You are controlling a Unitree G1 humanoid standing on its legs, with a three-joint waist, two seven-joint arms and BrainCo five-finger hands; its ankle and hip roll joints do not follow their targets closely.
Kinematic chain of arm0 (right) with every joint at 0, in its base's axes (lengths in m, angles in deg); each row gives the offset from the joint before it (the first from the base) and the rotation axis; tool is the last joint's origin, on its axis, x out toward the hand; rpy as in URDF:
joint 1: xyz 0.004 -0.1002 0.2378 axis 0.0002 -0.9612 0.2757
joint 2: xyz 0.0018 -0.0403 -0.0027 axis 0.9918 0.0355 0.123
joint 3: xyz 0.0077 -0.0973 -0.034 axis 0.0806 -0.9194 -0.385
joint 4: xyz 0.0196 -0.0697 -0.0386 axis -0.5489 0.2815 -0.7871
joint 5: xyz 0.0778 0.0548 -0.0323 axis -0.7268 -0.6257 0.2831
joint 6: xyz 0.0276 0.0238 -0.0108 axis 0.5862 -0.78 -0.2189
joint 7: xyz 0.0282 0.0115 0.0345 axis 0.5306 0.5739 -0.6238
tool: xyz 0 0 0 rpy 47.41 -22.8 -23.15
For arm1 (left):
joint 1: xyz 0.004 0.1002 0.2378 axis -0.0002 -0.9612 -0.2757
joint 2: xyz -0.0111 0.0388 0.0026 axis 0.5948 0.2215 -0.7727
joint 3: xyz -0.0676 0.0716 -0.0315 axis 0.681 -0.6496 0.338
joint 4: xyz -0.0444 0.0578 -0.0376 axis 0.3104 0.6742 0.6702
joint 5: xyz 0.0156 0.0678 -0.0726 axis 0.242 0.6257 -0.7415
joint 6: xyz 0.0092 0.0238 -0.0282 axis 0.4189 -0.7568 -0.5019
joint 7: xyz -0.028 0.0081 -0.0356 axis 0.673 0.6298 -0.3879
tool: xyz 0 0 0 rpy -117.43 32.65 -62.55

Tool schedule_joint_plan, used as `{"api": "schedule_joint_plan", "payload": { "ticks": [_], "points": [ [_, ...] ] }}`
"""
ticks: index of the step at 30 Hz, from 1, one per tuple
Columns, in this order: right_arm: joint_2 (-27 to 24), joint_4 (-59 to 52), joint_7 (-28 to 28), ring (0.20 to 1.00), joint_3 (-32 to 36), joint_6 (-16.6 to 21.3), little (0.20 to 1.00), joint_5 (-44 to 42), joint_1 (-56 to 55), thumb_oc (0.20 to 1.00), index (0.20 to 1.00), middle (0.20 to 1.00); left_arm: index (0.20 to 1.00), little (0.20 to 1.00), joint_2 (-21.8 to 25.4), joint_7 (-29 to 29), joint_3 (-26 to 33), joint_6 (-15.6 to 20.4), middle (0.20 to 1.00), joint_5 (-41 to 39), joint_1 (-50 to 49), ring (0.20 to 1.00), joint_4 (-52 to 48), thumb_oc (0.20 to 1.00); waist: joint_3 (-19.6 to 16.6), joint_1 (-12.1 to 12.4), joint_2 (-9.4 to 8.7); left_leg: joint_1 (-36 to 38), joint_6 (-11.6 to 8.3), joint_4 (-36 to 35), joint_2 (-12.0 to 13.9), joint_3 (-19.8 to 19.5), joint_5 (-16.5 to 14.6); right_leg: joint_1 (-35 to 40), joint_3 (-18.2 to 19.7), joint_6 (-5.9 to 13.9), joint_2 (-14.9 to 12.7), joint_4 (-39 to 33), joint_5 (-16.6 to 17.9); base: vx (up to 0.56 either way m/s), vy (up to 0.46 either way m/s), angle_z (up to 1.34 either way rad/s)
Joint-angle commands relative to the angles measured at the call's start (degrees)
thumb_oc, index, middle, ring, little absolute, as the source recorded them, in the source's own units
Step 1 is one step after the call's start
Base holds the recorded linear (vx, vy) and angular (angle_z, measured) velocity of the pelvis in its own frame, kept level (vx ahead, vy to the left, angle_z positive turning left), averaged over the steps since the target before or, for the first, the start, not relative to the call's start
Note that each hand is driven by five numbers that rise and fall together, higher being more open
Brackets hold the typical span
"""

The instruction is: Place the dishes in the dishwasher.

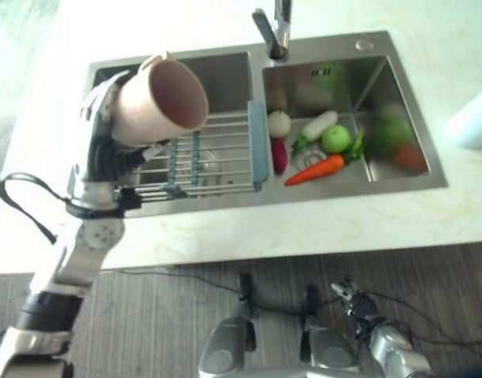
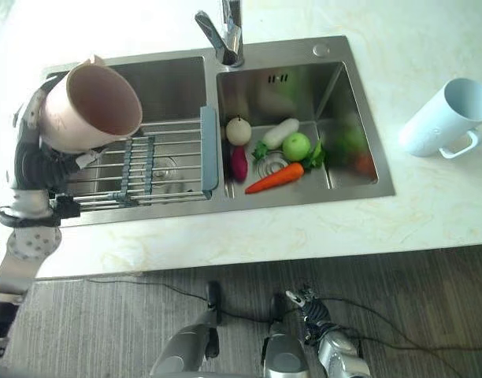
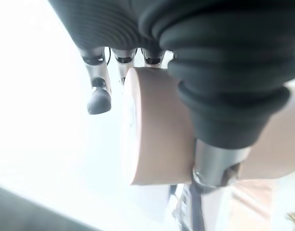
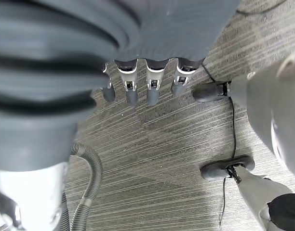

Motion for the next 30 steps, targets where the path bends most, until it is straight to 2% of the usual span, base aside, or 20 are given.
{"api": "schedule_joint_plan", "payload": {
  "ticks": [1, 4, 8, 9, 11, 13, 14, 15, 17, 19, 22, 23, 24, 25, 27, 30],
  "points": [
    [-1.22, -1.25, 0.78, 1.000, -1.04, 1.76, 1.000, 1.30, -2.34, 1.000, 1.000, 1.000, 0.200, 0.200, 2.53, 9.09, 2.42, 1.82, 0.200, 0.13, 5.94, 0.200, 1.74, 0.200, -1.71, 0.42, -0.95, 2.20, -1.05, -0.06, -1.87, 1.23, -6.13, -4.28, 0.34, 4.15, -3.78, 0.73, 3.13, 0.02, -0.036, 0.09],
    [-0.33, -1.03, 1.04, 1.000, -1.09, 1.62, 1.000, 1.72, -2.80, 1.000, 1.000, 1.000, 0.200, 0.200, -0.13, 14.20, 4.49, 2.72, 0.200, -0.78, 3.85, 0.200, 0.99, 0.200, -2.76, 0.88, -1.00, 3.09, -1.04, -0.06, -1.78, 0.90, -6.38, -3.00, -0.14, 3.86, -3.66, 0.69, 2.54, 0.02, -0.050, 0.00],
    [1.26, -0.01, 2.33, 1.000, -0.65, 0.38, 1.000, 2.48, -4.01, 1.000, 1.000, 1.000, 0.200, 0.200, -3.92, 17.48, 8.18, 3.29, 0.200, 1.61, -1.37, 0.200, -1.23, 0.200, -5.69, 2.07, -1.49, 5.78, -1.21, -0.06, -1.60, 0.15, -6.98, 0.57, -1.61, 3.32, -3.49, 0.43, 1.30, 0.06, -0.114, 0.02],
    [1.68, 2.05, 2.13, 1.000, 0.21, -1.44, 1.000, 3.76, -4.72, 1.000, 1.000, 1.000, 0.200, 0.200, -4.24, 16.89, 10.87, 2.49, 0.200, 2.05, -5.11, 0.200, -2.50, 0.200, -7.70, 2.85, -1.62, 8.44, -1.24, -0.06, -1.37, -0.30, -7.28, 3.08, -1.97, 2.51, -3.05, 0.58, 0.22, 0.17, -0.165, 0.27],
    [1.75, 7.05, 0.46, 1.000, 1.77, -1.88, 1.000, 6.11, -4.81, 1.000, 1.000, 1.000, 0.200, 0.200, -4.37, 15.37, 13.83, 3.05, 0.200, 0.10, -9.02, 0.200, -3.61, 0.200, -10.01, 4.46, -1.26, 11.27, -0.73, 2.69, -1.34, -1.88, -8.74, 6.40, -1.77, 0.36, -2.37, 3.80, -3.42, 0.19, -0.097, 0.40],
    [2.80, 9.45, 0.04, 1.000, 3.43, -2.42, 1.000, 6.27, -4.87, 1.000, 1.000, 1.000, 0.200, 0.200, -4.69, 12.54, 13.14, 3.41, 0.200, -1.82, -9.25, 0.200, -3.56, 0.200, -11.56, 4.76, -0.14, 14.26, 1.09, 2.68, -1.97, -6.44, -9.29, 7.63, 0.06, -1.73, -0.36, 13.45, -9.10, 0.16, -0.107, 0.41],
    [3.22, 9.84, -0.19, 1.000, 3.64, -2.28, 1.000, 6.35, -4.87, 1.000, 1.000, 1.000, 0.200, 0.200, -4.74, 11.76, 12.55, 3.43, 0.200, -2.15, -8.89, 0.200, -3.46, 0.200, -11.48, 4.42, -0.17, 15.15, 1.63, 2.37, -2.37, -7.66, -9.28, 7.17, 0.84, -1.46, -0.46, 16.34, -9.08, 0.10, -0.176, 0.47],
    [4.10, 10.68, -0.54, 1.000, 3.77, -1.17, 1.000, 6.10, -4.66, 1.000, 1.000, 1.000, 0.200, 0.200, -4.88, 10.24, 10.82, 3.69, 0.200, -2.93, -7.74, 0.200, -3.01, 0.200, -11.40, 3.44, -0.19, 16.90, 2.93, 1.38, -3.17, -10.74, -9.08, 6.25, 4.30, -1.24, 0.28, 19.96, -8.27, 0.05, -0.190, 1.19],
    [4.75, 10.34, 2.20, 1.000, 2.79, 0.21, 1.000, 3.75, -4.19, 1.000, 1.000, 1.000, 0.200, 0.200, -5.98, 10.48, 5.83, 6.32, 0.200, -2.82, -5.11, 0.200, -1.33, 0.200, -10.98, 0.61, 0.21, 17.41, 4.66, 2.75, -4.73, -17.94, -8.91, 5.49, 13.34, -3.50, 4.67, 20.85, -7.77, -0.05, -0.196, 1.90],
    [3.64, 9.12, 0.08, 1.000, 1.73, -2.87, 1.000, 2.50, -2.41, 1.000, 1.000, 1.000, 0.200, 0.200, -5.26, 10.32, 4.80, 4.01, 0.200, -3.53, -3.68, 0.200, -1.44, 0.200, -11.21, 0.71, 0.04, 16.72, 4.13, 2.20, -5.14, -18.67, -7.76, 7.08, 12.82, -4.70, 5.42, 18.44, -8.38, -0.14, -0.203, 2.51],
    [1.55, 11.59, -3.00, 1.000, 1.07, -4.50, 1.000, 4.43, 0.91, 1.000, 1.000, 1.000, 0.200, 0.200, -6.05, 6.83, 3.19, 3.78, 0.200, -10.63, -1.80, 0.200, 0.12, 0.200, -11.01, 1.34, 0.85, 13.36, 0.57, 0.87, -4.17, -16.49, -4.08, 8.48, 12.57, -5.07, 6.77, 14.94, -9.83, -0.18, -0.123, 1.34],
    [1.21, 12.58, -3.72, 1.000, 1.37, -4.00, 1.000, 4.62, 1.56, 1.000, 1.000, 1.000, 0.200, 0.200, -6.46, 6.39, 2.85, 3.69, 0.200, -10.39, -1.57, 0.200, 0.02, 0.200, -10.71, 1.53, 0.86, 11.60, -0.49, 1.05, -3.69, -14.83, -3.31, 9.30, 12.31, -4.99, 6.76, 13.81, -10.00, -0.20, -0.118, 1.10],
    [0.58, 13.94, -4.61, 1.000, 1.79, -3.61, 1.000, 5.01, 2.06, 1.000, 1.000, 1.000, 0.200, 0.200, -7.27, 5.45, 2.03, 3.48, 0.200, -9.70, -0.99, 0.200, -0.08, 0.200, -9.99, 1.64, 0.57, 7.67, -2.13, 2.92, -2.51, -10.77, -2.44, 10.72, 11.52, -4.94, 6.58, 11.91, -9.96, -0.20, -0.130, 1.36],
    [0.36, 14.37, -4.47, 1.000, 1.81, -3.60, 1.000, 4.30, 2.00, 1.000, 1.000, 1.000, 0.200, 0.200, -7.71, 4.66, 1.76, 3.78, 0.200, -9.63, -0.56, 0.200, 0.19, 0.200, -9.83, 1.50, 0.18, 6.74, -2.39, 4.59, -1.97, -8.28, -3.07, 11.31, 10.30, -4.99, 6.11, 11.31, -10.36, -0.28, -0.138, 1.58],
    [0.21, 15.24, -5.47, 1.000, 2.46, -4.05, 1.000, 0.70, 1.17, 1.000, 1.000, 1.000, 0.200, 0.200, -8.26, 2.47, 1.27, 3.97, 0.200, -8.56, 1.05, 0.200, 0.65, 0.200, -10.17, 0.14, -0.74, 7.02, -1.49, 8.52, 0.53, 0.05, -5.48, 10.75, 5.86, -5.18, 4.94, 10.12, -9.90, -0.27, -0.041, 1.54],
    [0.55, 16.98, -10.09, 1.000, 3.31, -3.60, 1.000, 2.23, 0.21, 1.000, 1.000, 1.000, 0.200, 0.200, -8.05, 0.29, 1.50, 2.93, 0.200, -10.72, 1.05, 0.200, -0.51, 0.200, -10.83, -0.24, -1.72, 9.60, -0.44, 10.98, 0.76, 1.94, -8.52, 10.37, 3.19, -4.72, 3.75, 8.99, -8.72, -0.14, 0.053, 1.01]
  ]
}}
